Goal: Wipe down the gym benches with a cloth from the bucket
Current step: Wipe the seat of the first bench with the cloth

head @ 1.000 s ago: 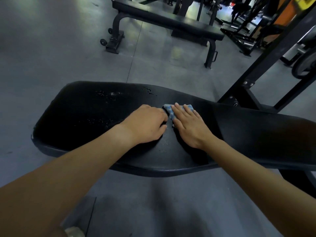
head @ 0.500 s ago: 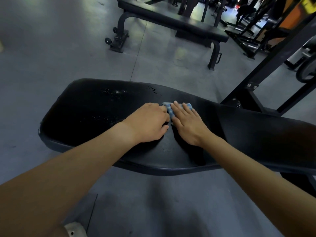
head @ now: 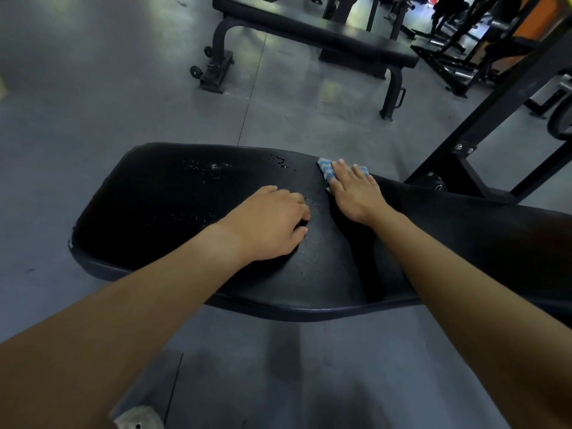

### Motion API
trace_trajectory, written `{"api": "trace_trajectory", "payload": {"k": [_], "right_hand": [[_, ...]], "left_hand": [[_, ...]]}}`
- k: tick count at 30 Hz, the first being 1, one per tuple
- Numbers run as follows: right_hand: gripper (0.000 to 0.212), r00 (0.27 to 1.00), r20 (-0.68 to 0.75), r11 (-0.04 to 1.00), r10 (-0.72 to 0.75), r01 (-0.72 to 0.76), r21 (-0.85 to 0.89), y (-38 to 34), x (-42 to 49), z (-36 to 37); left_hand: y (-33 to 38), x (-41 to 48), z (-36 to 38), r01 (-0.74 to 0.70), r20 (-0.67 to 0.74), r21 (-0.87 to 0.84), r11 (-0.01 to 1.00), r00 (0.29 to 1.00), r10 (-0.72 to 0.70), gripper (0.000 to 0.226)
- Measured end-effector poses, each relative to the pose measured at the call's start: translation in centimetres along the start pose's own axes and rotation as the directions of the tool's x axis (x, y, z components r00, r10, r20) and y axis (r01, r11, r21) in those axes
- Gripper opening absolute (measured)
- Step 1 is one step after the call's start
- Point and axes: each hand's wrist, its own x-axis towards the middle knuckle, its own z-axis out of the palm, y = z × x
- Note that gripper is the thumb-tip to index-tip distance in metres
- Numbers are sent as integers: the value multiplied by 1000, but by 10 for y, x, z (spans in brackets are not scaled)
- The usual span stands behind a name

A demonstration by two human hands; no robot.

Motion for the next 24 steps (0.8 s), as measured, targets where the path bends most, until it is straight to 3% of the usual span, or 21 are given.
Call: {"api": "trace_trajectory", "payload": {"k": [6, 13, 20, 24], "right_hand": [[54, 996, -32, 996, -83, 84, 28, 11, -30, 6], [56, 995, -22, 995, 102, -101, 16, 7, -3, 2], [55, 984, 0, 984, -177, 177, 15, -22, -89, 13], [52, 971, 58, 973, -231, 230, 27, -11, -100, 7]], "left_hand": [[-1, 4, 3, 0, -32, -7, 1000, 999, -1, 34], [0, 2, 1, 1, -1, -22, 1000, 1000, -1, 34], [4, -5, -7, -13, -2, 22, 1000, 1000, 13, 34], [8, -16, -10, -38, 7, 36, 999, 999, 37, 35]]}}
